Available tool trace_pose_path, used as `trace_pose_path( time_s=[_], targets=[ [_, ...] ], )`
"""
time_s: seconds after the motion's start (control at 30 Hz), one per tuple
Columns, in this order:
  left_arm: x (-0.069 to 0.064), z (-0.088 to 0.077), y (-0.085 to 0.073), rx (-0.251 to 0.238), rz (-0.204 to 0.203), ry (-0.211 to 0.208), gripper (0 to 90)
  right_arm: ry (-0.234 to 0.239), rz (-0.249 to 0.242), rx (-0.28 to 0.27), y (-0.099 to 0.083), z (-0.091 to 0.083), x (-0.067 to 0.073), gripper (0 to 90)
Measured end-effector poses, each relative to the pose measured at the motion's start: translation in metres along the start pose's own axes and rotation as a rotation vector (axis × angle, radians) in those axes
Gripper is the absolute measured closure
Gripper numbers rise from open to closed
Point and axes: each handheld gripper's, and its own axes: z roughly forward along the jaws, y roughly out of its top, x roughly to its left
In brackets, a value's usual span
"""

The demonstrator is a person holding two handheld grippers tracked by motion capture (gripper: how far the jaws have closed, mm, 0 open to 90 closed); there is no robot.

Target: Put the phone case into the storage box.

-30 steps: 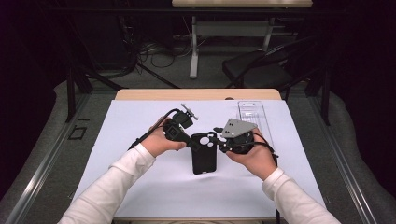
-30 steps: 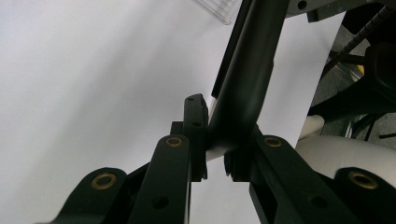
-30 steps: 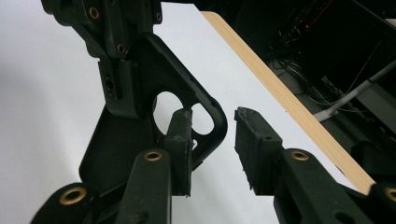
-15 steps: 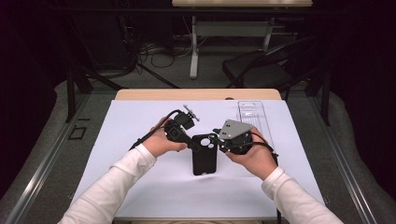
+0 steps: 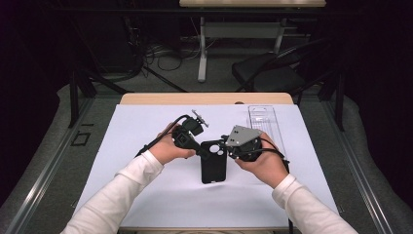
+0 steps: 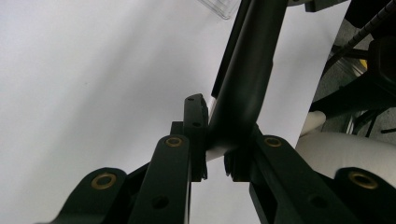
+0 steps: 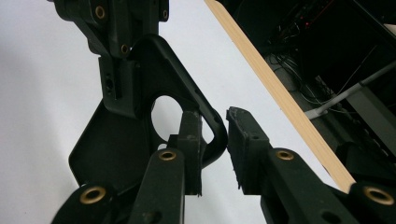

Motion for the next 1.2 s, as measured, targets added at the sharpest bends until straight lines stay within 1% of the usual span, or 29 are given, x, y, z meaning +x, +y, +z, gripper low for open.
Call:
trace_pose_path(
  time_s=[0.47,0.63,0.7,1.2],
  targets=[
    [-0.0006,0.0002,0.0003,0.008,0.004,0.007,81.5,-0.009,-0.020,0.017,0.0014,0.0005,0.0028,77.8],
    [-0.0004,0.0004,0.0003,0.005,0.001,0.009,81.5,-0.011,-0.023,0.021,0.0015,-0.0001,0.0026,79.1],
    [-0.0005,0.0005,0.0004,0.004,0.001,0.010,81.5,-0.012,-0.031,0.020,0.0014,-0.0002,0.0024,79.3],
    [-0.0013,0.0010,0.0012,-0.003,0.006,0.009,81.3,-0.003,-0.030,0.014,0.0001,-0.0011,-0.0004,79.9]
  ],
)
